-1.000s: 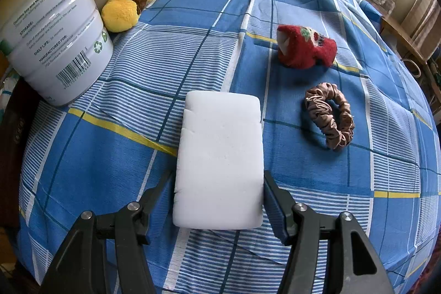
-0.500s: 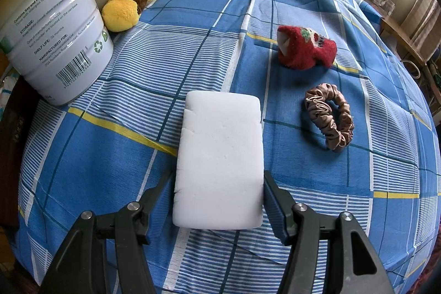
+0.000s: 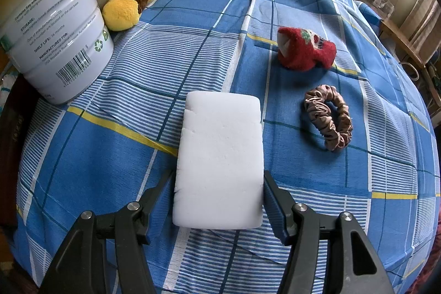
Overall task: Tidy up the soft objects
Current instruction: 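Lower the pink towel roll into the gold tray and open the left tool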
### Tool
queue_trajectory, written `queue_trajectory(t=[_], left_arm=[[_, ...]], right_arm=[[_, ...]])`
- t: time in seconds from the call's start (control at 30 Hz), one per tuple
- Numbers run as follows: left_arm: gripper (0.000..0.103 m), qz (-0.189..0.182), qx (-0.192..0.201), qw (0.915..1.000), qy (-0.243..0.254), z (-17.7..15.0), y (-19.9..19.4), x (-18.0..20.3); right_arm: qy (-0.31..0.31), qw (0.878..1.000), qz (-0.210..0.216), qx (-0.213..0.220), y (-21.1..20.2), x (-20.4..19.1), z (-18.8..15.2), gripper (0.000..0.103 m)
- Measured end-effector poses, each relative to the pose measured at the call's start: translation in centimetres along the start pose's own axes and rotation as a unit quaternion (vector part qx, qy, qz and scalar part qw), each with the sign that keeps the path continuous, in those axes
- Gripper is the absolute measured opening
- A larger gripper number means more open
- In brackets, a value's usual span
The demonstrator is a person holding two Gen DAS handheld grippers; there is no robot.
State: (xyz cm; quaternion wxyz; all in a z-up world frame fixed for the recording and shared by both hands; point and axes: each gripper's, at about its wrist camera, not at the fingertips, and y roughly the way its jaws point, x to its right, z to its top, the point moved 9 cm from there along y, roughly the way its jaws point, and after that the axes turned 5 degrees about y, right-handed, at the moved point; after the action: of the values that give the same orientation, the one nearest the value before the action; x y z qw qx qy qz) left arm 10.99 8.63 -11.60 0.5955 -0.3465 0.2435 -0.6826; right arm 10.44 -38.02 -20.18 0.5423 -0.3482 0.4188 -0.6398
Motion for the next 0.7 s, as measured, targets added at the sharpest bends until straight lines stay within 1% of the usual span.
queue_trajectory(t=[0.13,0.23,0.3,0.37,0.47,0.53,0.7], left_arm=[[0.047,0.007,-0.015,0.9998,-0.01,-0.9,0.8,-1.0],[0.049,0.01,-0.026,0.9996,0.003,-1.3,1.9,-0.5],[0.049,0.013,-0.031,0.9994,0.003,-1.4,2.4,-0.5],[0.057,0.019,-0.035,0.9992,0.009,-1.5,2.8,-0.4],[0.062,0.03,-0.026,0.9989,0.025,-1.3,2.6,-0.2],[0.063,0.039,-0.016,0.9984,0.037,-1.0,2.2,0.0],[0.063,0.068,0.009,0.9956,0.063,-0.3,1.1,0.3]], right_arm=[[-0.003,1.0,-0.003,0.001,0.0,0.0,0.0,0.062],[-0.003,1.0,-0.004,0.001,0.0,-0.1,0.0,0.062],[-0.004,1.0,-0.004,0.001,0.0,-0.1,0.0,0.062],[-0.003,1.0,-0.004,0.001,0.0,-0.1,0.0,0.062],[-0.004,1.0,-0.004,0.001,0.0,-0.1,0.0,0.062],[-0.003,1.0,-0.004,0.001,0.0,-0.1,0.0,0.062],[-0.003,1.0,-0.005,0.001,0.0,-0.1,0.0,0.062]])
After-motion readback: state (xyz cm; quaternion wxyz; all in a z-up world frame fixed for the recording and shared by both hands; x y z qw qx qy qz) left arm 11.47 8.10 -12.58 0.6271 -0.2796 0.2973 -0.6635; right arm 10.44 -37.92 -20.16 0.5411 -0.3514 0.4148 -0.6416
